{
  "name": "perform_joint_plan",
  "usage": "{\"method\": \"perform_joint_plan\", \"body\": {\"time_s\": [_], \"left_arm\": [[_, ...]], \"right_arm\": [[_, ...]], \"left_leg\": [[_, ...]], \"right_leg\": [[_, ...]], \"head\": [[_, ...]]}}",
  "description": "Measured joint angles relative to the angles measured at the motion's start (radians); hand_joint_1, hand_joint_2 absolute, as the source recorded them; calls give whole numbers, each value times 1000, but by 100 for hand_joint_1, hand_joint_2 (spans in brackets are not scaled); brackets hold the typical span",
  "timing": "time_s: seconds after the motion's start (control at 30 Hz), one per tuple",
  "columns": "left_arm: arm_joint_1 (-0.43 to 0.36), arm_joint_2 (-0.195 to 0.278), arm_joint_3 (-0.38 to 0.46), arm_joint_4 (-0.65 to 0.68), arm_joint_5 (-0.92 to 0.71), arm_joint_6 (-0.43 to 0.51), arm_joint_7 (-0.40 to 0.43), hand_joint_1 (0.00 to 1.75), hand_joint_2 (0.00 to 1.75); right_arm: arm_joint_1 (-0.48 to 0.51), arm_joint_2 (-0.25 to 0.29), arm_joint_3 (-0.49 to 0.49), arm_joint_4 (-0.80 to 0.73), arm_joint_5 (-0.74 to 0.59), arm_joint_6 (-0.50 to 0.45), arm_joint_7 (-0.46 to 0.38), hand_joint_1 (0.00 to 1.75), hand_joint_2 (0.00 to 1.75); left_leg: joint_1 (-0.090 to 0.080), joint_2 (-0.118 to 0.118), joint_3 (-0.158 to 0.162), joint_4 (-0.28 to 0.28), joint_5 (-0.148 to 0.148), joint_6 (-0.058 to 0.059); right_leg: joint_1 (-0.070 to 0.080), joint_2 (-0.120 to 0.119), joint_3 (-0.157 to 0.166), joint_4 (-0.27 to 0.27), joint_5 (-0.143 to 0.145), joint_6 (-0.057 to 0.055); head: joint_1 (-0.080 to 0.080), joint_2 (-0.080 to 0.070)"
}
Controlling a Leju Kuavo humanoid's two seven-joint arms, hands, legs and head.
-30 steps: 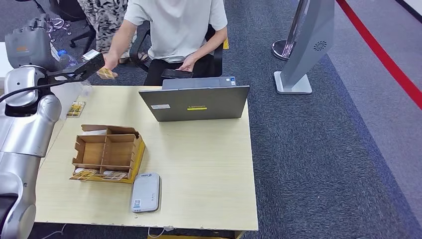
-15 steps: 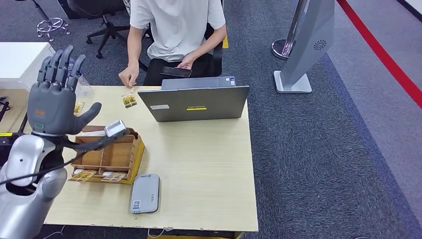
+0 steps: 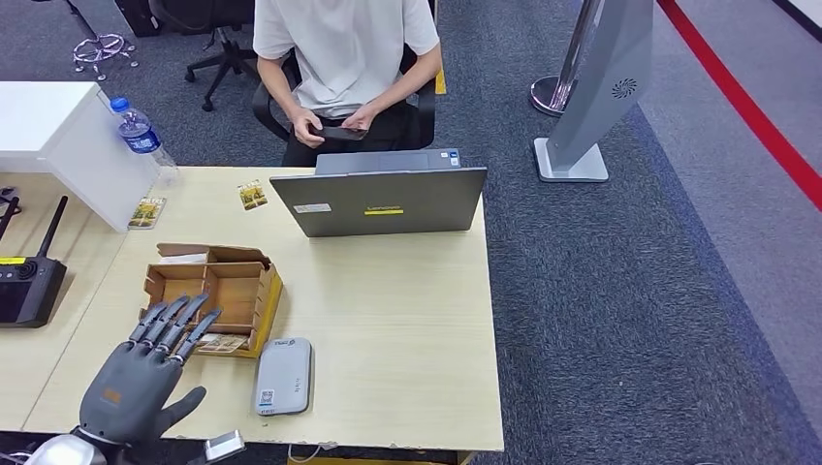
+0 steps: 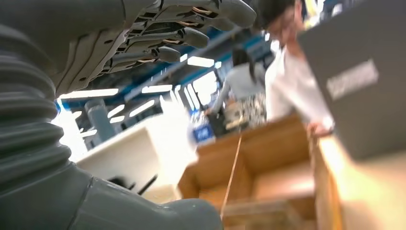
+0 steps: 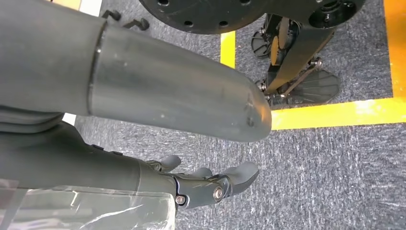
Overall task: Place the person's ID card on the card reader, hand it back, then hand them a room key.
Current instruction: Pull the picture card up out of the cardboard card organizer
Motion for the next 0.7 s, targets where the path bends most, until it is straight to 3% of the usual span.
{"method": "perform_joint_plan", "body": {"time_s": [0.33,0.7], "left_arm": [[38,11,1,29,-1,-24,67,0,175],[-50,-65,2,119,-12,-71,88,0,175]], "right_arm": [[0,26,-60,-66,42,33,4,0,0],[-4,42,-94,-99,95,54,0,0,0]], "left_leg": [[0,-1,0,0,0,0],[0,-1,1,0,0,0]], "right_leg": [[0,-1,1,0,0,0],[0,-1,1,0,0,0]], "head": [[0,0],[0,0]]}}
